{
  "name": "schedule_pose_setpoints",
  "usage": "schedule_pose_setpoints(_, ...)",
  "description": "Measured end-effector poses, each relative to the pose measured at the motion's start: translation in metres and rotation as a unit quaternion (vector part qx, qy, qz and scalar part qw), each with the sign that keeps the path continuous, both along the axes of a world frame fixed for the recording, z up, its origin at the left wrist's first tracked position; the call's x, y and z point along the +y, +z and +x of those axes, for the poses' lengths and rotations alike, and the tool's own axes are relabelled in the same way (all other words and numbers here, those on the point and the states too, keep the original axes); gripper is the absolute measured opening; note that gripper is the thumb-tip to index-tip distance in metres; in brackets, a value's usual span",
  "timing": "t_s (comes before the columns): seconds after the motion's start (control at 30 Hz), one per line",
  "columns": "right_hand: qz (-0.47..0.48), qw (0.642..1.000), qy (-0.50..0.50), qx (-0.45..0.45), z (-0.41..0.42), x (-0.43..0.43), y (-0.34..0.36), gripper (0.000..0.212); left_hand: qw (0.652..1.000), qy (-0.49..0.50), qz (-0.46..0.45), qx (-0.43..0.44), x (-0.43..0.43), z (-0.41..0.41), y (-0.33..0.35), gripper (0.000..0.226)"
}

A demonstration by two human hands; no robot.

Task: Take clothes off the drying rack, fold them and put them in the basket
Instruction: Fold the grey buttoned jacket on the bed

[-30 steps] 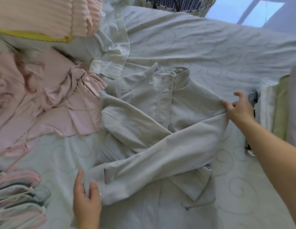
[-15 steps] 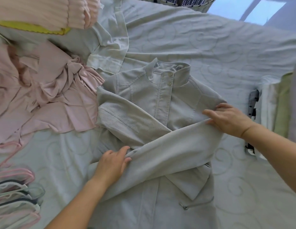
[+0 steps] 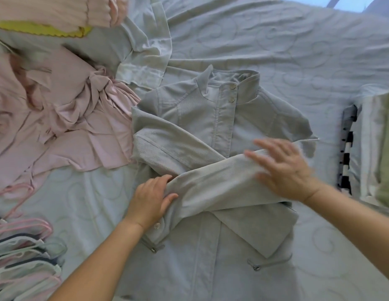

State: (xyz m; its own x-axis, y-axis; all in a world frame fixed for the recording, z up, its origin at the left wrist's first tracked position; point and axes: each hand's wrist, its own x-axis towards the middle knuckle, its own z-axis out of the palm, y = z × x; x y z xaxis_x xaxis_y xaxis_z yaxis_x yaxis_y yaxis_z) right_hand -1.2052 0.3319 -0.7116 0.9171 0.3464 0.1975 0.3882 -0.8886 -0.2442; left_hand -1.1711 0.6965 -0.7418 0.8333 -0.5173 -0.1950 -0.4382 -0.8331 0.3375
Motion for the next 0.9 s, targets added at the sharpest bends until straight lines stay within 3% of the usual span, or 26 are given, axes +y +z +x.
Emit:
schedule_pose_setpoints(0.13,-0.129,0.967,0.064,0.212,-0.02,0.012,-0.019,0.068,0.997,0.063,-0.042,0.035,0.019,-0.004,0.001,0.035)
schedule_pose_setpoints(0.23,-0.175,0.942,0.082,0.275,-0.015,-0.001,-0.034,0.072,0.993,0.088,-0.035,0.071,0.017,0.007,0.009,0.045)
schedule_pose_setpoints(0.33,-0.186,0.935,0.081,0.29,-0.01,-0.006,-0.04,0.074,0.996,0.082,0.041,0.023,0.014,0.023,0.015,0.059)
schedule_pose_setpoints(0.47,-0.158,0.952,0.068,0.255,-0.014,-0.001,-0.03,0.076,0.983,0.099,-0.035,-0.152,0.012,0.015,0.021,0.029)
schedule_pose_setpoints(0.53,-0.136,0.962,0.054,0.231,-0.023,0.002,-0.024,0.071,0.982,0.042,-0.054,-0.174,0.008,-0.004,0.02,0.028)
schedule_pose_setpoints(0.63,-0.122,0.968,0.023,0.219,-0.043,0.012,-0.024,0.062,0.992,-0.067,0.039,-0.103,0.012,-0.028,0.006,0.051)
schedule_pose_setpoints(0.77,-0.161,0.956,-0.005,0.247,-0.055,0.014,-0.036,0.062,0.984,-0.086,0.157,0.003,0.013,-0.018,-0.011,0.065)
schedule_pose_setpoints(0.9,-0.177,0.952,0.001,0.251,-0.047,0.005,-0.05,0.062,0.974,-0.115,0.191,0.029,0.019,0.003,-0.02,0.072)
